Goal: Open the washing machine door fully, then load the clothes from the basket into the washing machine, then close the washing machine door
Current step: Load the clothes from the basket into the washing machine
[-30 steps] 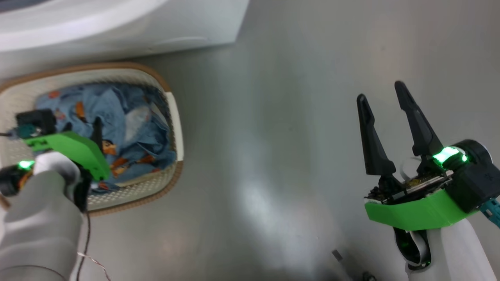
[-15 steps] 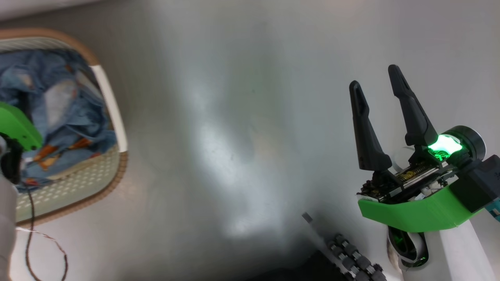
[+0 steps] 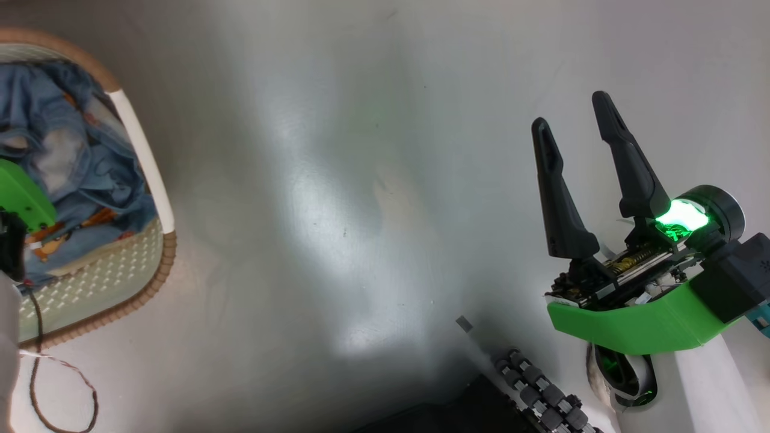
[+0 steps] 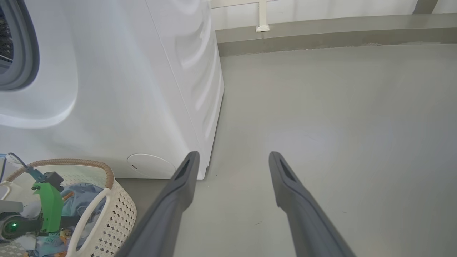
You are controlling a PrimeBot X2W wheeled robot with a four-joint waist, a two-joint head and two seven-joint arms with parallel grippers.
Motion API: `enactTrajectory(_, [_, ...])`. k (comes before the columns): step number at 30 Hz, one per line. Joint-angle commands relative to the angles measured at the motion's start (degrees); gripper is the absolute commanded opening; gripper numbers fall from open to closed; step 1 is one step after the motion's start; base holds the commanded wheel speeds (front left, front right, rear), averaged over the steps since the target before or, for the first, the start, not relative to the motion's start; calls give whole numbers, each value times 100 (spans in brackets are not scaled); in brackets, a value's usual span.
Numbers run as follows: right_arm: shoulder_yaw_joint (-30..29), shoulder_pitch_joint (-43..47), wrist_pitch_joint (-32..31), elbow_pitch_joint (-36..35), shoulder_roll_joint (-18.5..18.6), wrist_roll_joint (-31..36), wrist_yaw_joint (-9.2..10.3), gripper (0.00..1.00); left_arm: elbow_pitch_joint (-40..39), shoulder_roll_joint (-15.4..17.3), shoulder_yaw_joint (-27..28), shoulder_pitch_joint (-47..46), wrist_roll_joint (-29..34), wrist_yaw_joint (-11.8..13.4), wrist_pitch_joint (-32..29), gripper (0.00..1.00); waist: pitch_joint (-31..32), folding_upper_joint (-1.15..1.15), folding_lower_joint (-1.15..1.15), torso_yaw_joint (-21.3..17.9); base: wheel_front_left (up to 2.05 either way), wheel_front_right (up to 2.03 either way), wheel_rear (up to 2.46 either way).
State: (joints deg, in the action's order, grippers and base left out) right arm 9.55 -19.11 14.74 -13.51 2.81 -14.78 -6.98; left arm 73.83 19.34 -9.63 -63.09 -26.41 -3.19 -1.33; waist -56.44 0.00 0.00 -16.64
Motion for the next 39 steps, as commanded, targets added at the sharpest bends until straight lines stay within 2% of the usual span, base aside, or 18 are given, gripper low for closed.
enactTrajectory(1, [94, 100, 26, -93, 7, -13, -51, 100, -12, 178, 56, 119, -20, 55, 109, 0, 56, 0, 0, 67, 0, 0, 0])
enactTrajectory(13, [-46, 80, 26, 144, 7, 99, -51, 100, -10, -79, 2, 416, -76, -8, 952, 0, 494, 0, 0, 406, 0, 0, 0])
enactTrajectory(18, [-80, 99, 26, 364, 7, 195, -51, 100, -30, -304, 4, 714, -119, 21, 1415, 0, 882, 0, 0, 645, 0, 0, 0])
enactTrajectory(23, [-116, 167, 26, 644, 7, 291, -51, 100, -271, -429, 14, 1135, -105, 49, 1614, 0, 1362, 0, 0, 870, 0, 0, 0])
enactTrajectory(30, [-227, 407, 26, 1060, 7, 417, -51, 100, -1700, -572, 364, 2219, 41, 272, 1631, 0, 2122, 0, 0, 1186, 0, 0, 0])
enactTrajectory(39, [-454, 792, 26, 1690, 7, 631, -51, 100, -3351, -1015, 743, 3591, 555, 325, 1632, 0, 3089, 0, 0, 1647, 0, 0, 0])
